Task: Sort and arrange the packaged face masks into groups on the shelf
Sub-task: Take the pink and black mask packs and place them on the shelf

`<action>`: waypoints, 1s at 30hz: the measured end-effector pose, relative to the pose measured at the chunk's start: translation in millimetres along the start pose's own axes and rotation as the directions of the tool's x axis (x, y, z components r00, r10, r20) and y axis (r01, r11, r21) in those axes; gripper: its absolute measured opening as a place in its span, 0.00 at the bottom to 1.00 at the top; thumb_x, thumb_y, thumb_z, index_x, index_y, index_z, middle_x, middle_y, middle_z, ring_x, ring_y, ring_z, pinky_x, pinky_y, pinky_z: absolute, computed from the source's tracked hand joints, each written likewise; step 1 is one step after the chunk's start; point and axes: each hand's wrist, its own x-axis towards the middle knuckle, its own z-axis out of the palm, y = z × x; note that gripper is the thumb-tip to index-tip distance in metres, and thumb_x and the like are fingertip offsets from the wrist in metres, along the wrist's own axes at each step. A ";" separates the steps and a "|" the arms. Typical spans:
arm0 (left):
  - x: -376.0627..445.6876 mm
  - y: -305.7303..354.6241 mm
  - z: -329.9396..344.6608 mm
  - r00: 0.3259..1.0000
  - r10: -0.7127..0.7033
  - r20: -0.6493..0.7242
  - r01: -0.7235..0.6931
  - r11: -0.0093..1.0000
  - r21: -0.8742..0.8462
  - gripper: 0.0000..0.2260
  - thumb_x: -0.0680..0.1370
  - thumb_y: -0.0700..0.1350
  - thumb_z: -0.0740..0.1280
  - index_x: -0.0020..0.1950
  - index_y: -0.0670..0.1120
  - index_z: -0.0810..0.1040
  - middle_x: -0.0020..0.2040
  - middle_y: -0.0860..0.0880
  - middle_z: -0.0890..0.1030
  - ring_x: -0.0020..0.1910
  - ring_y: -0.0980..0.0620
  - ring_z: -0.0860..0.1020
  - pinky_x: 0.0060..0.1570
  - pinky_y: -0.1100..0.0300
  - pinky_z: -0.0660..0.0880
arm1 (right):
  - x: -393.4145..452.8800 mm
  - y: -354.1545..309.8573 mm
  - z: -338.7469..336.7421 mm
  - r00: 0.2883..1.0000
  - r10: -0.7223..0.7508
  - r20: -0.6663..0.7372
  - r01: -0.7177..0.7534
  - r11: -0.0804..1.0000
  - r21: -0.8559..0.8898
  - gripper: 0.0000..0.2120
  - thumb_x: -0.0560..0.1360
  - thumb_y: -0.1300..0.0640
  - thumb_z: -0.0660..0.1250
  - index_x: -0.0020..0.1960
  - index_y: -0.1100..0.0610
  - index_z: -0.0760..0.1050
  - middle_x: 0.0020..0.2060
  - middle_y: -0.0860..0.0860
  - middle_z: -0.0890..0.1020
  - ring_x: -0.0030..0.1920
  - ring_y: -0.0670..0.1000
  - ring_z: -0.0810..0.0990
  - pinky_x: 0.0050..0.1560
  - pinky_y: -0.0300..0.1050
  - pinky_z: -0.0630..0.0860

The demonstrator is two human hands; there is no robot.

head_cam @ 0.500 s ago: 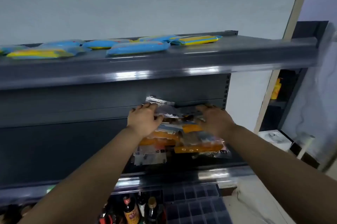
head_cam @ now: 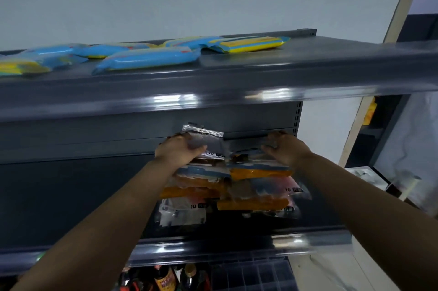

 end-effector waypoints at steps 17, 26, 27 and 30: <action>1.4 -9.0 8.8 0.992 -0.123 0.027 0.120 0.866 -0.486 0.22 0.70 0.42 0.75 0.60 0.39 0.75 0.55 0.43 0.79 0.56 0.47 0.77 0.51 0.60 0.69 | 50.6 44.8 8.4 0.955 0.297 0.011 -0.258 0.813 0.521 0.29 0.64 0.50 0.77 0.61 0.61 0.75 0.59 0.56 0.80 0.59 0.57 0.78 0.60 0.44 0.74; -12.1 -19.4 8.7 0.971 -0.136 -0.198 -0.032 0.742 -0.670 0.23 0.66 0.35 0.76 0.60 0.37 0.76 0.53 0.40 0.80 0.52 0.44 0.79 0.49 0.55 0.74 | 39.4 45.2 2.4 0.966 0.253 -0.049 -0.062 0.414 0.908 0.17 0.66 0.70 0.73 0.54 0.65 0.77 0.47 0.57 0.82 0.51 0.57 0.79 0.55 0.50 0.75; -16.7 -20.7 8.6 0.965 -0.150 -0.216 -0.048 0.707 -0.705 0.23 0.67 0.35 0.76 0.60 0.39 0.75 0.54 0.39 0.80 0.53 0.41 0.79 0.52 0.50 0.76 | 35.0 43.3 1.7 0.969 0.232 -0.081 -0.010 0.368 0.930 0.16 0.68 0.72 0.71 0.54 0.64 0.77 0.44 0.56 0.81 0.51 0.58 0.79 0.55 0.51 0.75; -30.9 -23.8 10.0 0.954 -0.177 -0.243 -0.104 0.565 -0.818 0.19 0.71 0.32 0.71 0.60 0.43 0.74 0.54 0.41 0.79 0.50 0.41 0.79 0.47 0.48 0.80 | 25.4 42.7 3.6 0.967 0.197 -0.160 0.119 0.207 0.971 0.19 0.70 0.74 0.66 0.59 0.63 0.75 0.48 0.56 0.81 0.52 0.59 0.79 0.59 0.56 0.75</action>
